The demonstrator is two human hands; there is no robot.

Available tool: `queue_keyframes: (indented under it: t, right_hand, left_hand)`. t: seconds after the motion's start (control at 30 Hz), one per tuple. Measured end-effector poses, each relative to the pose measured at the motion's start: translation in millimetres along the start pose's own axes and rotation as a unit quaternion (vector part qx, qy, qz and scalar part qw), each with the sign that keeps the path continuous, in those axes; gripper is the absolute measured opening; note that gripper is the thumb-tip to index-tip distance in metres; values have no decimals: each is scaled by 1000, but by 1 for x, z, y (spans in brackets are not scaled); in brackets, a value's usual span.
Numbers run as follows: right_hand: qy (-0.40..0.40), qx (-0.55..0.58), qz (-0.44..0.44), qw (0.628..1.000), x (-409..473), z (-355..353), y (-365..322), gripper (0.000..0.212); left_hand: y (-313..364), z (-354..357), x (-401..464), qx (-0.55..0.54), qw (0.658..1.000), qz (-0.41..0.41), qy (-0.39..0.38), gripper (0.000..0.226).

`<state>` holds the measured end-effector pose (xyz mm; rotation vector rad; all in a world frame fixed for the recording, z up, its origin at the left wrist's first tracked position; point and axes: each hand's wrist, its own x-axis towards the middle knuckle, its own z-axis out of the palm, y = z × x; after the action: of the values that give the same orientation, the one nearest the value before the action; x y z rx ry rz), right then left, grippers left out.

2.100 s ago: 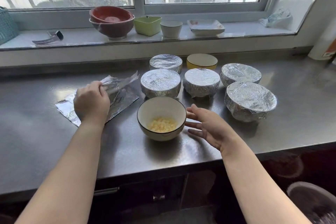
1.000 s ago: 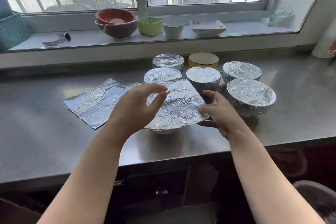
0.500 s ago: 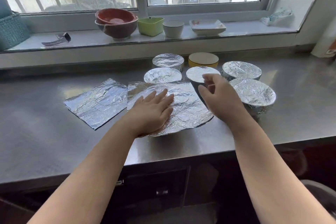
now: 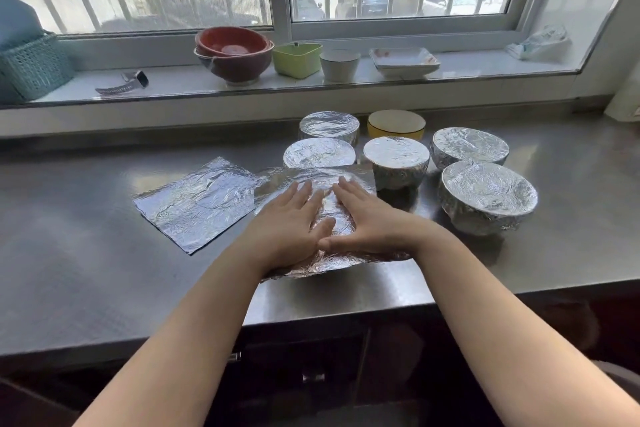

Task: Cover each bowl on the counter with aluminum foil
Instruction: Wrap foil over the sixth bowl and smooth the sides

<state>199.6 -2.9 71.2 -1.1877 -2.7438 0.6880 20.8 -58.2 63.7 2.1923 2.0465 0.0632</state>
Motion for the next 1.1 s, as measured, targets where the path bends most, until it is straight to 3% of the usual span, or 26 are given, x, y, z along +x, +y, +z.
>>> queue_keyframes:
  t: [0.37,0.53,0.7,0.9,0.97,1.1]
  right_hand:
    - [-11,-5,1,1000,-22,3,-5,119]
    - [69,1,-58,996,-13,-5,-15,109]
    - [-4,-56,-68,996,1,-1,-16,110]
    - [-36,-87,-63,994,-3,-5,-11,118]
    - [-48,-89,-55,993,-6,-7,-8,119]
    - [-74,-76,-39,994,-11,-12,-2,125]
  left_hand:
    - [7,4,-17,28,1000,14,0,65]
    - [8,3,-18,57,998,24,-1,67]
    - [7,5,-21,62,997,34,4,68]
    - [5,6,-19,28,999,32,4,68]
    - [2,6,-19,16,999,35,0,78]
    - [-9,4,-20,-22,999,41,-22,125]
